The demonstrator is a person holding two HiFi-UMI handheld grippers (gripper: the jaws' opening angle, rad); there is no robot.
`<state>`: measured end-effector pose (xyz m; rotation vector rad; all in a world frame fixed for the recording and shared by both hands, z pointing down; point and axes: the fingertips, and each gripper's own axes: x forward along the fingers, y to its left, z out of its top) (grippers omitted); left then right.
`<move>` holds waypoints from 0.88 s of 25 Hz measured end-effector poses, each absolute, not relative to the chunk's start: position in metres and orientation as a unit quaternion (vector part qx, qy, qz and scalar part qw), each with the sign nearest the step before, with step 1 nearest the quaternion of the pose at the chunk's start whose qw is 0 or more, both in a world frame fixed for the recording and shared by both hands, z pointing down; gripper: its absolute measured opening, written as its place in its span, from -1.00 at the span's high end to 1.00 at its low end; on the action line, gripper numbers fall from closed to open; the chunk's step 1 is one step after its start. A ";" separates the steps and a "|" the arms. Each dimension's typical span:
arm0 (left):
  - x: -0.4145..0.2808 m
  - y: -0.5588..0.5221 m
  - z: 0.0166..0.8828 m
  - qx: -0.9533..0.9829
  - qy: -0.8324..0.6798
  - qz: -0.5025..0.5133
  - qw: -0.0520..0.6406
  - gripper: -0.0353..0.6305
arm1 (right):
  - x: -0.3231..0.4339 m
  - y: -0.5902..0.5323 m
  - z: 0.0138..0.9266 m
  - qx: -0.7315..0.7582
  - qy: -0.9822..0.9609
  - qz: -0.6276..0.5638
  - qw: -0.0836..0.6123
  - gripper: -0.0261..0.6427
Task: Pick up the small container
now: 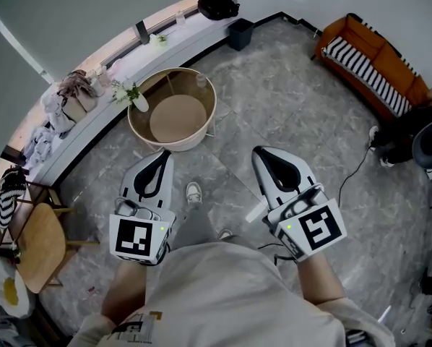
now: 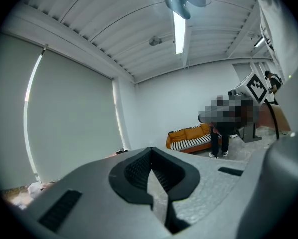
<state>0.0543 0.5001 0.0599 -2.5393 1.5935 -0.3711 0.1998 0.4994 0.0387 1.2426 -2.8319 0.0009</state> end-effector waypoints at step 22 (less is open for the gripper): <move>0.013 0.354 0.095 -0.845 0.520 -0.115 0.048 0.88 | 0.164 0.355 0.072 0.420 -0.907 0.009 0.041 0.90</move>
